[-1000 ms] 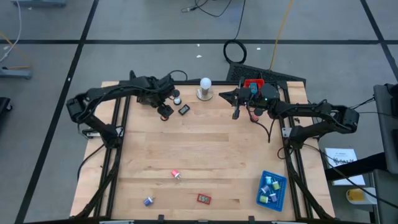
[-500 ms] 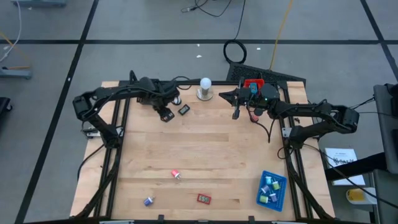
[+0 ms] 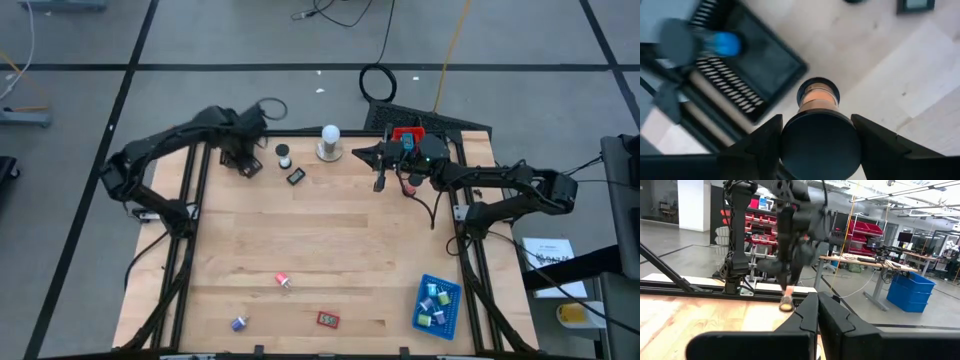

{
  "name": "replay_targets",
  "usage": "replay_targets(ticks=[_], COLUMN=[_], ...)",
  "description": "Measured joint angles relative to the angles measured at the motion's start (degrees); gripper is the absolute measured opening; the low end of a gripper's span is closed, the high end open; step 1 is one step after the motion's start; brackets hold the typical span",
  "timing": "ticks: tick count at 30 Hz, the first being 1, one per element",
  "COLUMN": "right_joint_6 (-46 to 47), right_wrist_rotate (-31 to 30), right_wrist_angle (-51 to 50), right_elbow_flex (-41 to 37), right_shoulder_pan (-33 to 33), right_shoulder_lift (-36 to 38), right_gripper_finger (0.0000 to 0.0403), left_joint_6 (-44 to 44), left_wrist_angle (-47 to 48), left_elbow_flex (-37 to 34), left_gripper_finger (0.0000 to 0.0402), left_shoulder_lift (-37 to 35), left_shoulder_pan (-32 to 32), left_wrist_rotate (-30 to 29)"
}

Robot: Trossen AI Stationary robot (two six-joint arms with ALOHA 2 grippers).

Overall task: Pick & Place Office items
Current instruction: Put the yellow hourglass into the black bin

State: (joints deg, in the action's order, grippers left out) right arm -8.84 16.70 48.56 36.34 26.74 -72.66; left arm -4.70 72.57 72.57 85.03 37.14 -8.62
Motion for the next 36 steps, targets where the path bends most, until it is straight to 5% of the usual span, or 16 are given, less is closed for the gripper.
replay_targets(ticks=[7, 14, 36], right_joint_6=[0.0, -0.1, -0.4], right_wrist_rotate=[0.0, 0.0, 0.0], right_wrist_angle=[0.0, 0.0, -0.3], right_elbow_flex=[0.0, 0.0, 0.0], right_shoulder_pan=[0.0, 0.0, 0.0], right_shoulder_lift=[0.0, 0.0, 0.0], right_gripper_finger=[0.0, 0.0, 0.0], left_joint_6=[2.7, 5.8, 7.9], left_wrist_angle=[-1.5, -13.4, -20.5], left_elbow_flex=[-1.0, -6.5, -9.9], left_gripper_finger=[0.0214, 0.0214, 0.0214], left_shoulder_lift=[-2.9, -2.4, 2.1], left_shoulder_pan=[11.1, 17.8, 20.9], left_wrist_rotate=[-2.2, -1.5, -0.9])
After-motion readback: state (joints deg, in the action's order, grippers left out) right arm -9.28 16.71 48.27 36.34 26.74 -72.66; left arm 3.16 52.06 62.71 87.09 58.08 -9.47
